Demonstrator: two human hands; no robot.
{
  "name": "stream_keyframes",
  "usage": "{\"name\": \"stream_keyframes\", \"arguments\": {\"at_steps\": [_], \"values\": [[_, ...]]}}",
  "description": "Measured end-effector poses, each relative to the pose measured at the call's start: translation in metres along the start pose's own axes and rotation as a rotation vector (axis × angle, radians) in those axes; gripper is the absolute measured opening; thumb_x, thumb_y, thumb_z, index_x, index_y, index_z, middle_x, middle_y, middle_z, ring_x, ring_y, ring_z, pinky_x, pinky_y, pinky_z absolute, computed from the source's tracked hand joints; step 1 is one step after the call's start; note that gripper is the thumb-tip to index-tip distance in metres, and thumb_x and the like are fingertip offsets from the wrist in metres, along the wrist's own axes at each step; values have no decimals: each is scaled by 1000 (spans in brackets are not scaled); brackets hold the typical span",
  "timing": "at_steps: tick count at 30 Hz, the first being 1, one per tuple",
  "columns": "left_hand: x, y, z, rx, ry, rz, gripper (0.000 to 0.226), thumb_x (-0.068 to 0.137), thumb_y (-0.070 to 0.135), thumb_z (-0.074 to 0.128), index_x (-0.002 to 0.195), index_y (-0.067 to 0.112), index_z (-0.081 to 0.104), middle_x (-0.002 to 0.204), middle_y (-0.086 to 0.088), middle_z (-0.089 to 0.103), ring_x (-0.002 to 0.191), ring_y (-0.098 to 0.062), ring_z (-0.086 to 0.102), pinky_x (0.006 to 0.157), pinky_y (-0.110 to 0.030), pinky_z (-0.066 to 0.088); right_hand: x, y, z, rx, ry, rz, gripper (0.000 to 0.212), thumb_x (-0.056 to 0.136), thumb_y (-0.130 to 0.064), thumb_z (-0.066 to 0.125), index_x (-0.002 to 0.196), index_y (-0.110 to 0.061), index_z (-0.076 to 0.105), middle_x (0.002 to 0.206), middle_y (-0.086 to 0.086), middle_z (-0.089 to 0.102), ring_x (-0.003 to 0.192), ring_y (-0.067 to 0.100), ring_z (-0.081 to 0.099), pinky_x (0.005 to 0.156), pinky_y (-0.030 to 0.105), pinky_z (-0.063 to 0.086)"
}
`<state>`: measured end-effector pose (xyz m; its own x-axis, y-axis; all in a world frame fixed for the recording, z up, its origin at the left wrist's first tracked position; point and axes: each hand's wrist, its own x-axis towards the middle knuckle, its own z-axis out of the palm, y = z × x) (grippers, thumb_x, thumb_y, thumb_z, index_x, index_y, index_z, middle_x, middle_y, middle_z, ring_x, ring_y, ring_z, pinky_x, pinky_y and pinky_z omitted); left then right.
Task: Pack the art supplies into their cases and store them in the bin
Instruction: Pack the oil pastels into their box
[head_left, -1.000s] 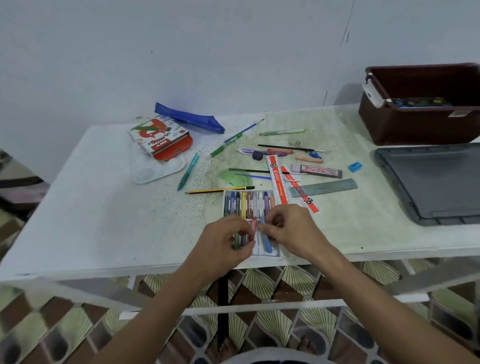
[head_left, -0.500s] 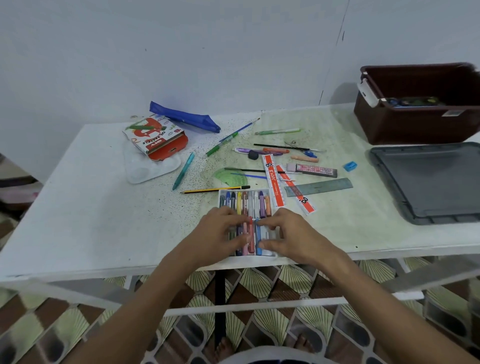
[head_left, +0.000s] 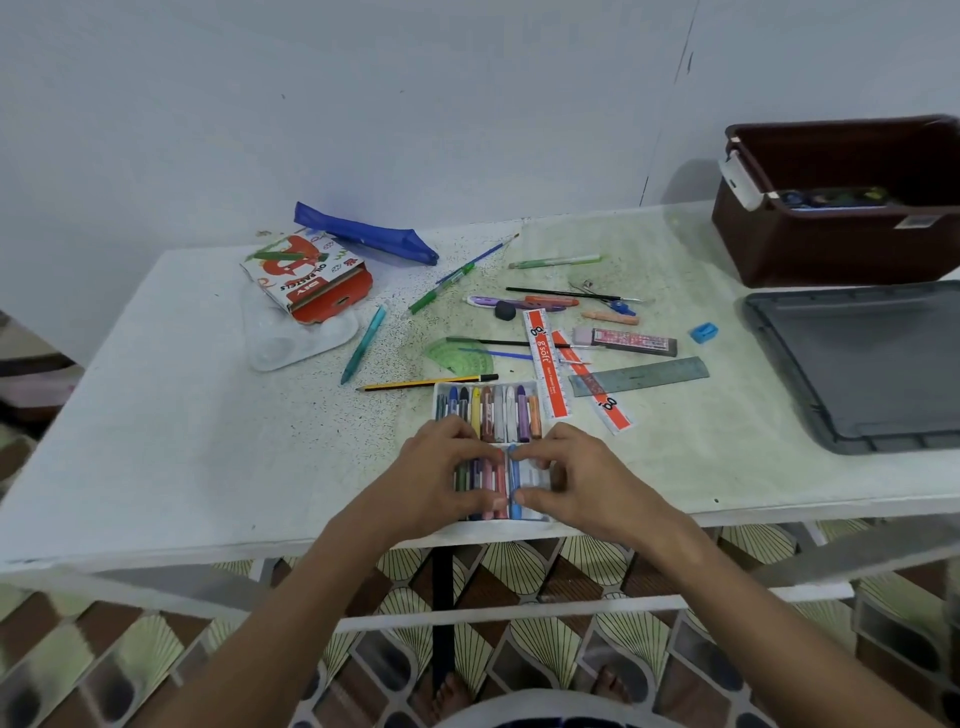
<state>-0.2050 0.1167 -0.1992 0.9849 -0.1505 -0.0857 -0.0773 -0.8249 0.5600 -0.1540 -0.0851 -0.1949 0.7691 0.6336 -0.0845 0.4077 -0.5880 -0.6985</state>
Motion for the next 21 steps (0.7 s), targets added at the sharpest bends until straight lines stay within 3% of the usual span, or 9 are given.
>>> {"name": "stream_keyframes", "arguments": {"at_steps": [6, 10, 14, 16, 21], "values": [[3, -1, 1, 78, -28, -5, 51, 75, 53, 73, 122, 35, 63, 105, 9, 43, 100, -9, 39, 92, -31, 39, 3, 1, 3, -64, -18, -29, 48, 82, -33, 71, 127, -19, 61, 100, -6, 41, 71, -9, 40, 66, 7, 27], [4, 0, -1, 73, -42, 7, 50, 74, 53, 73, 119, 33, 64, 105, 9, 44, 100, -9, 40, 89, -28, 39, 3, 3, 4, -31, -9, -28, 51, 79, -37, 74, 125, -18, 62, 98, -7, 41, 71, -9, 41, 62, 4, 31], [16, 3, -17, -14, -62, -7, 36, 80, 46, 71, 110, 26, 68, 94, 12, 53, 84, -3, 51, 71, -19, 40, 7, 3, -4, 42, 2, 10, 42, 79, -37, 75, 116, -20, 67, 97, -7, 53, 74, 2, 52, 64, 12, 44], [31, 6, -29, -34, 8, -33, 28, 84, 42, 69, 106, 24, 69, 88, 13, 56, 78, -1, 54, 65, -17, 39, 16, 9, -18, 122, 47, 60, 35, 80, -36, 75, 111, -22, 68, 99, -8, 60, 73, 3, 55, 60, 13, 47], [97, 9, -49, -65, 240, -90, 22, 86, 34, 68, 104, 21, 68, 92, 7, 63, 79, -6, 58, 71, -19, 44, 55, 40, -70, 173, 337, 181, 24, 82, -28, 75, 104, -20, 71, 91, -8, 67, 71, 3, 60, 56, 7, 44]]}}
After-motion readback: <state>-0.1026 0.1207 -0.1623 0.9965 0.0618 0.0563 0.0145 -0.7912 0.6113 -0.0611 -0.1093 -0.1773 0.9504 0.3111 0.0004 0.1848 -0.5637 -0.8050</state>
